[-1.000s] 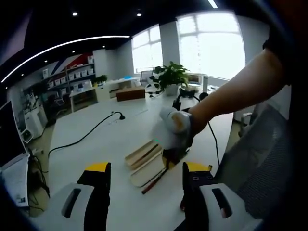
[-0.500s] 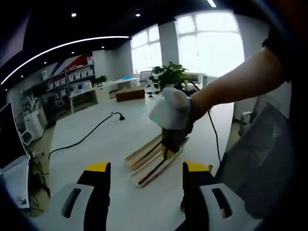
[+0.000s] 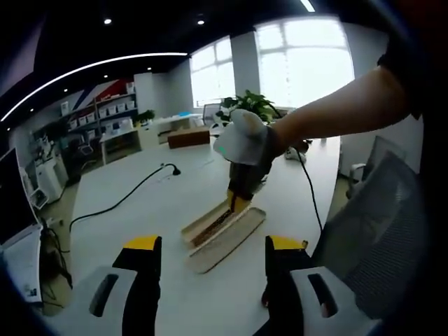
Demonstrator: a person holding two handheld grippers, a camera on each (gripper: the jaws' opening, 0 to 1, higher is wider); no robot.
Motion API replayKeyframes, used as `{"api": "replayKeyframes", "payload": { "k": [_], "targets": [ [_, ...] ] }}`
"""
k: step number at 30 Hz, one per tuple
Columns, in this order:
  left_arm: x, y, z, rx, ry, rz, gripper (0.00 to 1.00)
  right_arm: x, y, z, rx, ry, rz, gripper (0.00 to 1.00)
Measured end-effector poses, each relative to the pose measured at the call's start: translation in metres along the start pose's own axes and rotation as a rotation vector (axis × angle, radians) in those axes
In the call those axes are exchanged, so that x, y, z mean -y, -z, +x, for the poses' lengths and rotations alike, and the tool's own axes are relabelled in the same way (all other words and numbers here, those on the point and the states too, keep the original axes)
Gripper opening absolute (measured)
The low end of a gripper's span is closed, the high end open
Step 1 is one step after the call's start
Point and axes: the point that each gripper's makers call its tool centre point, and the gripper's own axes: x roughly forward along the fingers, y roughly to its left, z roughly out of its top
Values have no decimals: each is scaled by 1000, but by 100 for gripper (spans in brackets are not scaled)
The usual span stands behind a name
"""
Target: Arrange the utensils inside the cutlery case until each visible utensil rests in its matching compartment.
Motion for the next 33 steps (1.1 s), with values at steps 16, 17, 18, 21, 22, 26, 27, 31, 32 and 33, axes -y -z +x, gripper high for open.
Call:
{"api": "replayKeyframes", "payload": {
  "k": [16,17,18,21,22,26,27,31,32,33],
  "targets": [
    [-2,3,1,-9,-1,-7,61,27,5,12,-13,-3,20,0],
    [-2,3,1,-8,-1,-7,61,27,6,14,-18,-8,15,0],
    [-2,4,1,-10,-2,-8,61,28,7,15,-23,-7,8,0],
    [-2,5,2,-16,2,-9,61,31,8,21,-35,-14,2,0],
    [-2,5,2,-16,2,-10,61,33,9,24,-40,-14,2,0],
    [-2,7,3,-28,3,-6,61,36,9,32,-52,-25,-7,0],
    [-2,7,3,-30,3,-5,61,36,9,33,-53,-29,-13,0],
    [-2,8,3,-35,-2,-5,61,40,8,38,-61,-32,-30,0],
    [-3,9,4,-36,-1,-8,61,41,9,40,-66,-34,-35,0],
    [-3,9,4,-37,-1,-10,61,41,9,41,-70,-38,-41,0]
  ]
}}
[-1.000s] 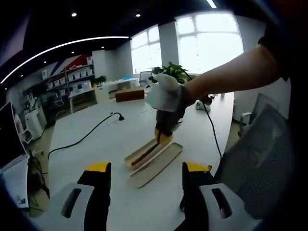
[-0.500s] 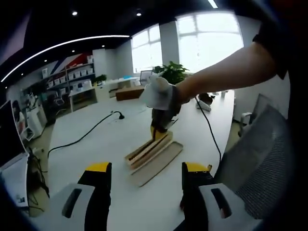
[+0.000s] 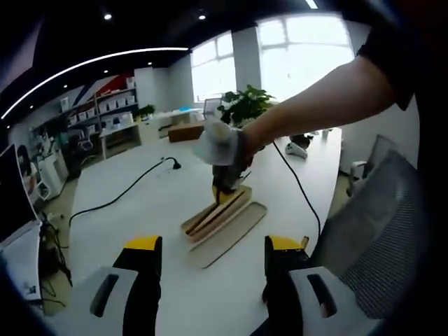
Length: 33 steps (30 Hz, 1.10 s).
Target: Arrange the utensils inside the cutlery case until each visible utensil rests in its matching compartment.
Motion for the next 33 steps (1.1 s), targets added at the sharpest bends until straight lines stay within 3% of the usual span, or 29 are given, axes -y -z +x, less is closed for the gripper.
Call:
{"api": "replayKeyframes", "payload": {
  "k": [10,15,27,33],
  "targets": [
    [-4,-1,0,-3,-23,3,61,5,10,16,-40,-22,-29,0],
    [-4,-8,-4,12,-60,52,61,6,14,22,-54,-32,-22,0],
    [-6,-3,-1,-6,-48,52,60,6,10,29,-67,-37,-81,0],
    [-4,-6,-1,10,-38,43,60,4,10,32,-71,-48,-63,0]
  ]
}}
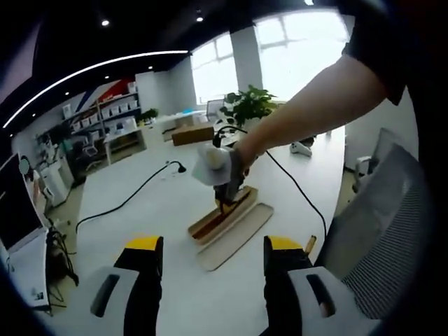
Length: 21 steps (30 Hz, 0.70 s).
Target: Arrange the utensils inside the cutlery case until each visible utensil rests in its matching compartment.
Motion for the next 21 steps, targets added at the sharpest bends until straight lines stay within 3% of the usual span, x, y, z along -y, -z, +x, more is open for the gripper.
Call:
{"api": "replayKeyframes", "payload": {
  "k": [12,21],
  "targets": [
    [-2,2,0,-4,-4,-7,59,1,-1,-4,6,15,2,5],
    [0,2,1,-9,3,3,59,-2,-3,-25,85,59,70,8]
  ]
}}
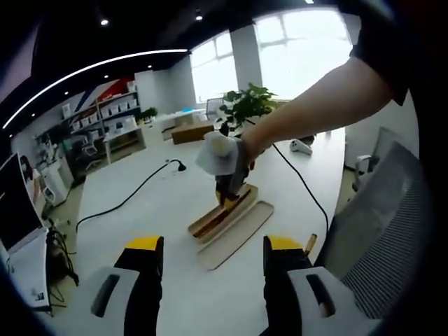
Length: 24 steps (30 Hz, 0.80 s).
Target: Arrange the utensils inside the cutlery case until each visible utensil rests in its matching compartment.
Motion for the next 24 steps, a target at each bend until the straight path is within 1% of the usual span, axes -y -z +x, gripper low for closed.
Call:
{"api": "replayKeyframes", "payload": {
  "k": [1,3,4,7,8,10,11,13,20,24],
  "targets": [
    [0,0,0,-1,2,1,59,-1,0,-2,18,5,35,7],
    [1,1,0,-5,5,4,59,1,4,-6,33,23,82,8],
    [2,1,0,-6,6,5,60,1,5,-7,41,29,91,9],
    [2,0,0,-3,5,11,59,-6,2,-14,105,21,195,14],
    [2,0,0,-3,4,9,59,-6,3,-15,104,24,194,14],
    [2,1,0,-6,10,2,58,-6,10,-19,80,52,191,15],
    [3,2,0,-10,11,-2,58,-7,12,-21,82,58,194,16],
    [3,2,0,-8,12,-4,58,-12,14,-24,111,55,269,18],
    [7,2,0,-2,38,-52,59,-25,25,-33,121,82,297,26],
    [8,2,0,-3,44,-55,59,-32,27,-39,131,91,310,28]
  ]
}}
